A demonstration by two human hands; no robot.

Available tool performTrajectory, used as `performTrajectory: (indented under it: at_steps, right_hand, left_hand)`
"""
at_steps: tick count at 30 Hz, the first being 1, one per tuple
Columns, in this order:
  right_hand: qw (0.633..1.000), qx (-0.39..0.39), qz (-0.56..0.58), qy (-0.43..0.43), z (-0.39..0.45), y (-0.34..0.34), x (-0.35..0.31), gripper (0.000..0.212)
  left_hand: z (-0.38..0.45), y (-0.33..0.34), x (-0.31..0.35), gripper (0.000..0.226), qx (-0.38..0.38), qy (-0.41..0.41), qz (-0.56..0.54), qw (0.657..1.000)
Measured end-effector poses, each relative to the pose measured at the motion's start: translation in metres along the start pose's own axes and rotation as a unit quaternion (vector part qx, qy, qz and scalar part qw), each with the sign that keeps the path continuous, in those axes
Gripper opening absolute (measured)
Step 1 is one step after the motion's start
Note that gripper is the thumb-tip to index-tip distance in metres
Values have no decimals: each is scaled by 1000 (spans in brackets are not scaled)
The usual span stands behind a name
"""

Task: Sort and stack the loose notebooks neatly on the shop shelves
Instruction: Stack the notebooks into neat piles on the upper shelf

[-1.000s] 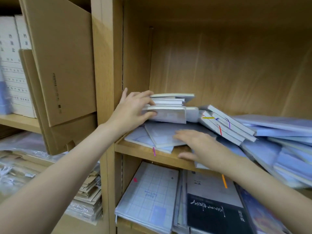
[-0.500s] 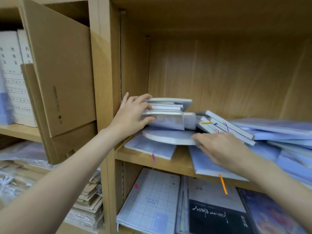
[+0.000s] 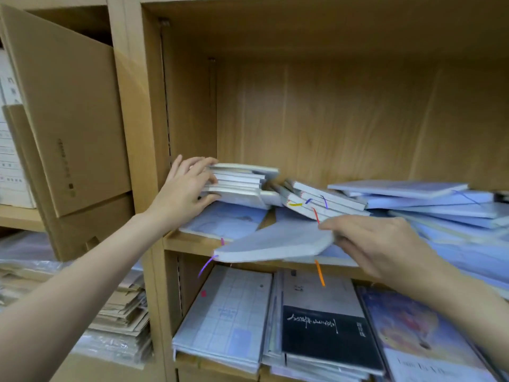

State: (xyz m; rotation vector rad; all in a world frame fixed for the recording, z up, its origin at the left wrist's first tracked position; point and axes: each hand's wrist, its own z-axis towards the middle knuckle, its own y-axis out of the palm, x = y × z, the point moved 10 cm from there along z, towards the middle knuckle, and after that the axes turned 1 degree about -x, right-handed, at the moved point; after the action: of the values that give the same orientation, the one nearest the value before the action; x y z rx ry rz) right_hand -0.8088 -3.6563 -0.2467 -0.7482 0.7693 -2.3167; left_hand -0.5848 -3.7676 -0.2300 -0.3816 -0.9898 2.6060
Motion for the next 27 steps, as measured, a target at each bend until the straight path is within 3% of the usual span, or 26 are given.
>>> performTrajectory:
  at_steps: [5, 7, 12, 14, 17, 19, 20, 25, 27]
  right_hand:
    - [989, 107, 64, 82, -6, -64, 53, 42]
    - [977, 157, 79, 119, -4, -85, 69, 37]
    - [948, 262, 52, 174, 13, -110, 102, 19]
    - [962, 214, 13, 168, 31, -85, 116, 16]
    - [988, -16, -21, 152, 45, -5, 138, 23]
    - [957, -175, -6, 230, 28, 42, 152, 23]
    - [945, -205, -9, 255, 22, 52, 153, 24]
    - [932, -166, 54, 317, 20, 61, 147, 27]
    - [919, -159, 26, 359, 15, 57, 157, 29]
  left_hand:
    - [-42, 31, 5, 34, -78, 18, -1, 997]
    - [-49, 38, 3, 47, -103, 4, -37, 994]
    - [-27, 8, 19, 64, -34, -11, -131, 991]
    - [-20, 5, 29, 64, -18, -11, -169, 985]
    - [-19, 18, 42, 67, -28, -11, -189, 981]
    - [-22, 25, 47, 70, -25, -14, -196, 980]
    - [-23, 26, 49, 70, -17, -16, -201, 979]
    - [-25, 29, 52, 63, 40, -32, -198, 979]
    - [-25, 29, 52, 62, 64, -43, -190, 979]
